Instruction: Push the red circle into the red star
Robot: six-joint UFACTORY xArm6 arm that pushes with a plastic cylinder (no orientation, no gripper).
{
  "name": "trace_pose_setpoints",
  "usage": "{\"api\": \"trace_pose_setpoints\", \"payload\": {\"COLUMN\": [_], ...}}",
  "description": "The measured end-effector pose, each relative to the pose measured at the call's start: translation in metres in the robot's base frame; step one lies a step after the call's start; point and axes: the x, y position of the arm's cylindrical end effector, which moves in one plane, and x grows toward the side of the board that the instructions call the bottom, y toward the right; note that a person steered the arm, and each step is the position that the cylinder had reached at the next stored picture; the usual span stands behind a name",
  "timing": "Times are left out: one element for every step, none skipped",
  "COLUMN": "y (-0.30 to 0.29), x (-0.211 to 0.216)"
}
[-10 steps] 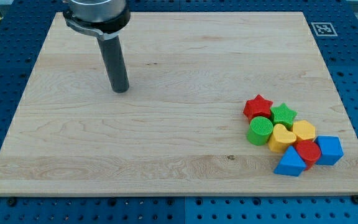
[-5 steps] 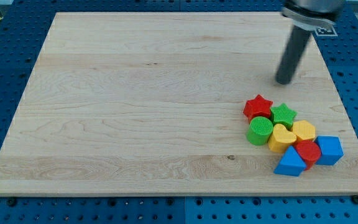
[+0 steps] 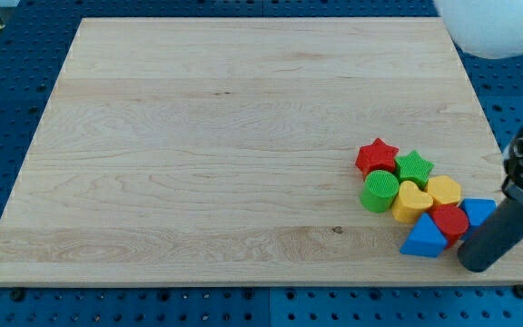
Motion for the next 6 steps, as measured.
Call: {"api": "trace_pose_setpoints", "payload": {"y": [0.0, 0.0, -0.005, -0.023, -0.044, -0.05], "x": [-0.006, -0.031, -0.043, -0.043, -0.046, -0.066]}}
